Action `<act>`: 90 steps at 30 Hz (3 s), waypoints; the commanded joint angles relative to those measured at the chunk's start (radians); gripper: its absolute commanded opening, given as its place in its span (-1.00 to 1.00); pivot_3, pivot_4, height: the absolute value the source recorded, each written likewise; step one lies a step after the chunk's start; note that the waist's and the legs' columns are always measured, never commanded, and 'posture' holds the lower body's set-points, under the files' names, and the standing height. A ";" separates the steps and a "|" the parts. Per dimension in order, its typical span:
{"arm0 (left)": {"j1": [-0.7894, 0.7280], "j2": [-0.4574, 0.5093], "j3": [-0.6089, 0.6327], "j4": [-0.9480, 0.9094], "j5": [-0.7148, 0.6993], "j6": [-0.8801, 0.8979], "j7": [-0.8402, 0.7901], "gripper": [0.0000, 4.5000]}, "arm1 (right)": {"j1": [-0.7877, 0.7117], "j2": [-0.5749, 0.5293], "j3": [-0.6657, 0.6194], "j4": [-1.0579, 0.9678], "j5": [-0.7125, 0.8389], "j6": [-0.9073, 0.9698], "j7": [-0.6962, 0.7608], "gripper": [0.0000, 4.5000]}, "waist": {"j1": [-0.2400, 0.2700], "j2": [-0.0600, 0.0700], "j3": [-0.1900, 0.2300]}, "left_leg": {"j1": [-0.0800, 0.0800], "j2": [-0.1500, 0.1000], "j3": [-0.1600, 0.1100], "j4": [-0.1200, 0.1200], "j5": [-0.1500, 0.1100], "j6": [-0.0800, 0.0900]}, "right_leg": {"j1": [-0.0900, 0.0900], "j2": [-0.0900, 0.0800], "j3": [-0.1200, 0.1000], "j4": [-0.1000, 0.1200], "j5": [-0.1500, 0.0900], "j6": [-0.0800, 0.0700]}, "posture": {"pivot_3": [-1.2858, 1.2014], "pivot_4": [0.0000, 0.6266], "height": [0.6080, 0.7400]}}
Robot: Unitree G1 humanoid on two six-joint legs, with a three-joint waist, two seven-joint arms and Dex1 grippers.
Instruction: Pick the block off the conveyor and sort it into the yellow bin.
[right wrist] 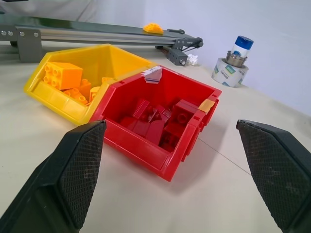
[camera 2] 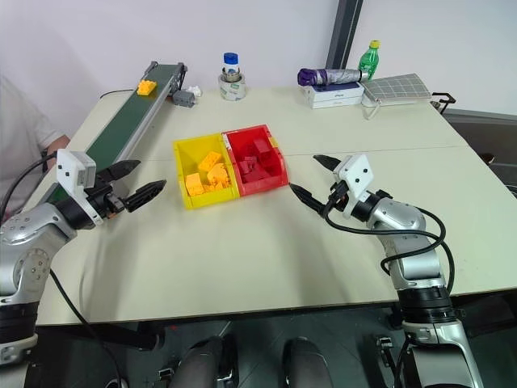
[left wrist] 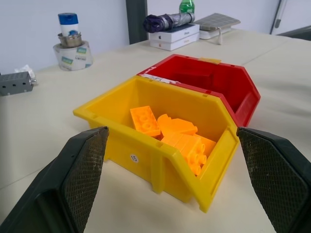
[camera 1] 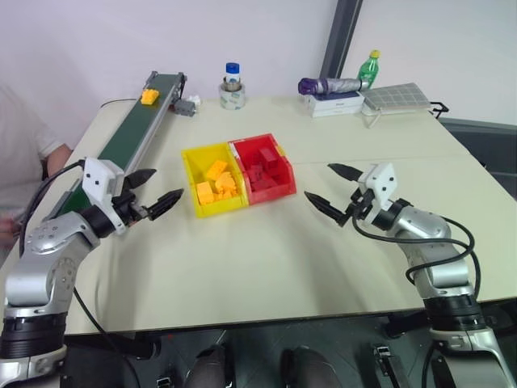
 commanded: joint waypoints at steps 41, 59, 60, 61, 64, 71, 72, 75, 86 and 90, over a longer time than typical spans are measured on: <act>0.223 -0.079 0.394 0.042 0.100 -0.289 0.354 0.98 | -0.122 0.035 0.023 0.134 -0.015 -0.096 0.103 1.00 | -0.001 0.000 0.000 | 0.000 0.001 0.002 -0.002 0.000 0.000 | -0.002 -0.001 0.001 -0.002 0.000 -0.001 | 0.03 -0.52 1.00; -0.164 0.108 0.176 0.427 0.229 -0.112 0.350 0.98 | -0.100 0.039 0.070 -0.093 0.126 0.115 0.201 1.00 | 0.001 0.000 0.000 | -0.002 0.001 0.003 -0.003 0.000 0.000 | -0.003 -0.002 -0.001 -0.004 0.001 -0.002 | 0.03 -0.52 1.00; -0.197 0.121 0.150 0.469 0.241 -0.094 0.340 0.98 | -0.102 0.038 0.071 -0.104 0.134 0.129 0.202 1.00 | 0.001 0.000 0.000 | -0.003 0.001 0.003 -0.003 0.000 0.000 | -0.003 -0.002 -0.001 -0.005 0.001 -0.002 | 0.03 -0.52 1.00; -0.221 0.129 0.132 0.500 0.251 -0.082 0.332 0.98 | -0.103 0.038 0.070 -0.111 0.140 0.142 0.203 1.00 | 0.000 0.000 0.000 | -0.003 0.001 0.003 -0.003 0.000 0.000 | -0.003 -0.002 -0.002 -0.005 0.001 -0.002 | 0.03 -0.52 1.00; -0.321 0.134 0.106 0.610 0.251 -0.059 0.311 0.98 | -0.108 0.040 0.070 -0.117 0.136 0.149 0.199 1.00 | -0.001 0.000 0.000 | -0.003 0.001 0.004 -0.003 -0.001 0.000 | -0.004 -0.001 -0.002 -0.005 0.003 0.000 | 0.03 -0.52 1.00; -0.517 0.155 -0.001 0.846 0.334 -0.074 0.243 0.98 | -0.108 0.035 0.067 -0.112 0.113 0.131 0.183 1.00 | 0.000 -0.001 0.000 | -0.008 0.002 0.004 0.001 0.001 0.002 | -0.008 0.002 -0.004 0.000 0.004 0.003 | 0.03 -0.52 1.00; -0.528 0.156 -0.007 0.861 0.339 -0.082 0.232 0.98 | -0.107 0.034 0.066 -0.113 0.112 0.130 0.182 1.00 | 0.000 -0.001 0.000 | -0.008 0.002 0.004 0.001 0.001 0.002 | -0.008 0.002 -0.004 0.001 0.004 0.003 | 0.03 -0.52 1.00; -0.565 0.159 -0.016 0.927 0.354 -0.096 0.230 0.98 | -0.101 0.031 0.063 -0.111 0.099 0.118 0.174 1.00 | -0.001 -0.001 0.000 | -0.008 0.002 0.004 0.002 0.001 0.002 | -0.008 0.002 -0.004 0.001 0.004 0.003 | 0.03 -0.52 1.00; -0.570 0.124 0.000 1.006 0.343 -0.135 0.213 0.98 | -0.088 0.028 0.061 -0.108 0.080 0.086 0.156 1.00 | 0.000 -0.001 0.000 | -0.009 0.002 0.004 0.003 0.001 0.003 | -0.008 0.003 -0.004 0.002 0.004 0.003 | 0.03 -0.52 1.00; -0.530 0.118 0.015 0.970 0.319 -0.101 0.190 0.74 | -0.087 0.024 0.057 -0.103 0.074 0.075 0.153 1.00 | -0.001 -0.001 0.000 | -0.009 0.002 0.004 0.003 0.002 0.003 | -0.008 0.003 -0.004 0.003 0.004 0.004 | 0.03 -0.52 1.00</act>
